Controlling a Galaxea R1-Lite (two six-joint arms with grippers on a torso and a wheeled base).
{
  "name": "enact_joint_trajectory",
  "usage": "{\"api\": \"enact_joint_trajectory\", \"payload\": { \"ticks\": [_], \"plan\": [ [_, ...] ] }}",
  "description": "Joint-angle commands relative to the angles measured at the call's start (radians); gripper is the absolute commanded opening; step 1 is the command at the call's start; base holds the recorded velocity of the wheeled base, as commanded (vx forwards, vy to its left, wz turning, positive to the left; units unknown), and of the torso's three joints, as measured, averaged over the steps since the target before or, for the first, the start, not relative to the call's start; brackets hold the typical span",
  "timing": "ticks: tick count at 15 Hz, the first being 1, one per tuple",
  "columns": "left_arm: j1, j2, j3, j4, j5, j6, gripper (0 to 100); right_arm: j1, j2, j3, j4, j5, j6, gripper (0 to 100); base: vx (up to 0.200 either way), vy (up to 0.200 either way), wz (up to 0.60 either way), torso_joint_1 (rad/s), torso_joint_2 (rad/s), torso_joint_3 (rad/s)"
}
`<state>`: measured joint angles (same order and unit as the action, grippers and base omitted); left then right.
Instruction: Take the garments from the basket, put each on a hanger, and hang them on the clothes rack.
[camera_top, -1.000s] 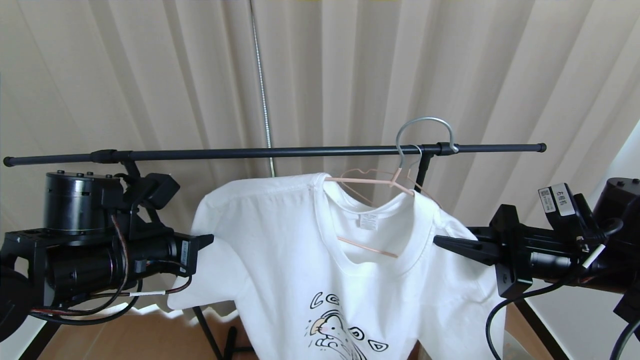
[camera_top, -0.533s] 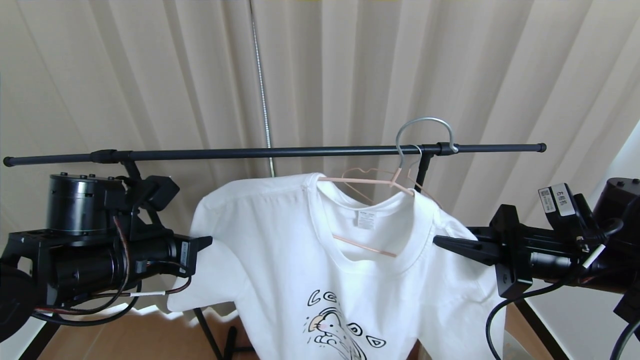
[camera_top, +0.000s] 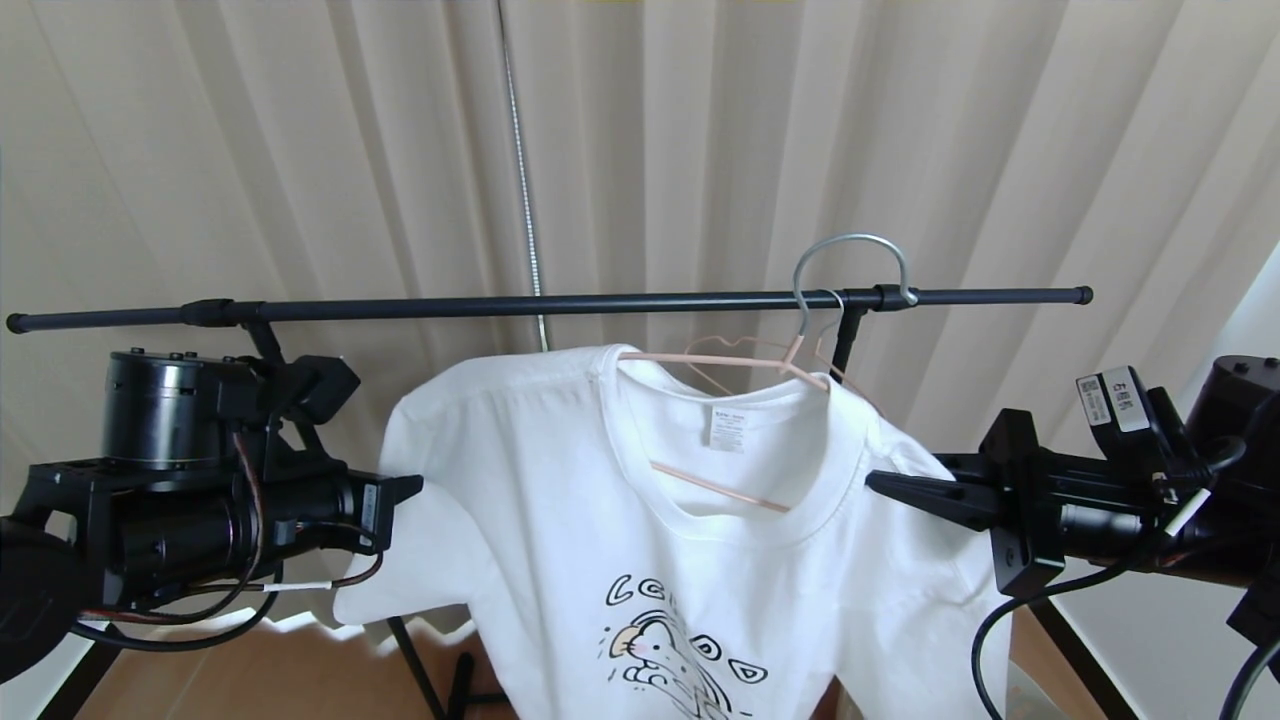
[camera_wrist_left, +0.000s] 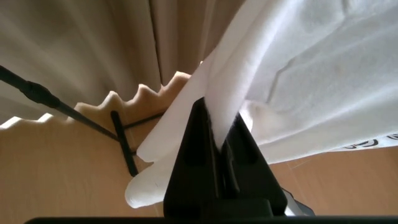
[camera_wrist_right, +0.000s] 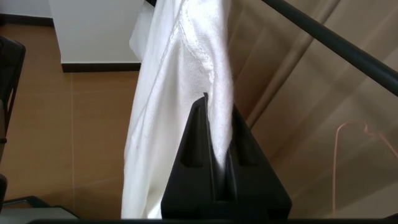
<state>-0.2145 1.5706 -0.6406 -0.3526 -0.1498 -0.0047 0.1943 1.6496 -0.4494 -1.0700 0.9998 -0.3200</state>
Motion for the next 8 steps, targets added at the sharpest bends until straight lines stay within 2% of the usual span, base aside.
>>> {"api": "enact_joint_trajectory", "payload": {
  "ticks": [1, 7, 8],
  "plan": [
    [-0.005, -0.008, 0.003, 0.000, -0.001, 0.002, 100, 0.001, 0.003, 0.000, -0.001, 0.000, -0.001, 0, 0.000, 0.000, 0.00, 0.000, 0.00, 0.000],
    [-0.022, -0.141, 0.058, 0.003, -0.008, 0.006, 100, 0.001, 0.012, 0.001, -0.001, 0.003, -0.001, 0, 0.000, 0.000, 0.00, 0.000, 0.00, 0.000],
    [-0.020, -0.207, 0.064, 0.009, -0.050, 0.006, 100, 0.001, 0.015, 0.001, -0.001, 0.005, -0.001, 0, 0.000, 0.000, 0.00, 0.000, 0.00, 0.000]
  ]
}}
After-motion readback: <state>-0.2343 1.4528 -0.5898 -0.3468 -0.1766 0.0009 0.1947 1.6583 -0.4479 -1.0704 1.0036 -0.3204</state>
